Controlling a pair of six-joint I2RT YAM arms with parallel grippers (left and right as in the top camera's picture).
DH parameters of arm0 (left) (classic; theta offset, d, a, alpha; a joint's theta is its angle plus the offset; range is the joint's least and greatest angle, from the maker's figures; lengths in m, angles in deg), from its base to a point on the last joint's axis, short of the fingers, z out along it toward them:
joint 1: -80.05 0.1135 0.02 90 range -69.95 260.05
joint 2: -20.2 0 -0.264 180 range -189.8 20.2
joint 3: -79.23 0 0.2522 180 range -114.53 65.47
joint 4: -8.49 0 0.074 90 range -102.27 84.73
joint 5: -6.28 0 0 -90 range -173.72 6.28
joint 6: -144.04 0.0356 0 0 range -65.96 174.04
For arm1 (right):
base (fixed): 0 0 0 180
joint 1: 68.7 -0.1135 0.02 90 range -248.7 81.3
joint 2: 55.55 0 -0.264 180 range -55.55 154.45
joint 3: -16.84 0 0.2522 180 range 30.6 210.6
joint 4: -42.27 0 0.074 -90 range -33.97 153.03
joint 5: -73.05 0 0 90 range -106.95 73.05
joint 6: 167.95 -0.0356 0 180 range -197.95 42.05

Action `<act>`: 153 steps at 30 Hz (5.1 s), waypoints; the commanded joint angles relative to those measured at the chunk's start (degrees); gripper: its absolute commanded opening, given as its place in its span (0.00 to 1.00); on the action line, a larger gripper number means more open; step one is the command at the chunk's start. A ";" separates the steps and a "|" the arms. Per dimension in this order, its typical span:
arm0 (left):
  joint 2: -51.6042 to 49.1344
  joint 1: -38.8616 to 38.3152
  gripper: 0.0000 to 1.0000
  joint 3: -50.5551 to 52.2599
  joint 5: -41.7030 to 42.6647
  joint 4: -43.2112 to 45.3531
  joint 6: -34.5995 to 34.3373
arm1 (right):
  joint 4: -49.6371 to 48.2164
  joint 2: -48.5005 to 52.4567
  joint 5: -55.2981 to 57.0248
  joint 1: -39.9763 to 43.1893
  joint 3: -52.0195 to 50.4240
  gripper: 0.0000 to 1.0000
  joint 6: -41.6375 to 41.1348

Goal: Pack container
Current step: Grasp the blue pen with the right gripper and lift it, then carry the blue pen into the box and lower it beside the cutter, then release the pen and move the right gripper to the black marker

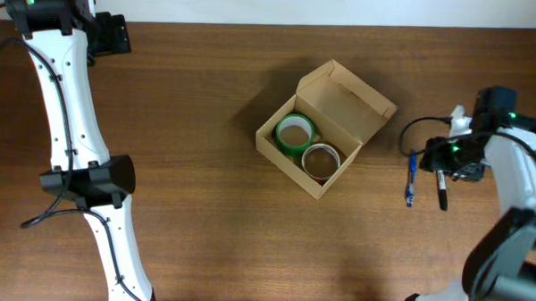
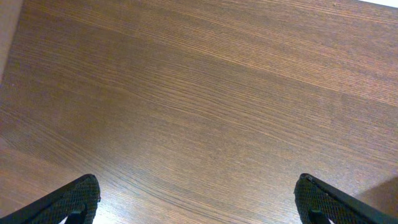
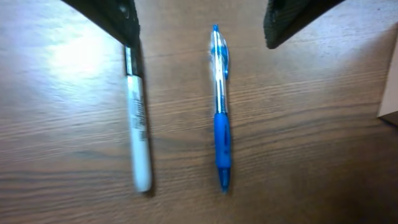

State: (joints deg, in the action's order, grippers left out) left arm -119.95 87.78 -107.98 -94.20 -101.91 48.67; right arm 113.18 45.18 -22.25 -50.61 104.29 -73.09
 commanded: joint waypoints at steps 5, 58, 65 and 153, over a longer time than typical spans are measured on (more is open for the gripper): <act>0.46 0.07 1.00 0.22 0.39 -0.02 0.31 | -0.70 6.38 -0.31 -2.01 0.00 0.50 -2.78; 0.46 0.07 1.00 0.22 0.39 -0.02 0.31 | 5.64 -2.38 -7.15 -4.96 15.76 0.04 -2.32; 0.46 0.07 1.00 0.22 0.37 -0.02 0.31 | 13.44 -7.45 -8.90 -13.62 26.62 0.04 6.08; 0.46 0.07 1.00 0.22 0.39 -0.02 0.31 | 27.50 -0.02 10.73 -38.03 45.53 0.33 10.54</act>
State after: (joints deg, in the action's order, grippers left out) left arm -119.95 87.78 -107.98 -94.20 -101.91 48.67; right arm 141.70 51.12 -14.77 -94.44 152.24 -61.55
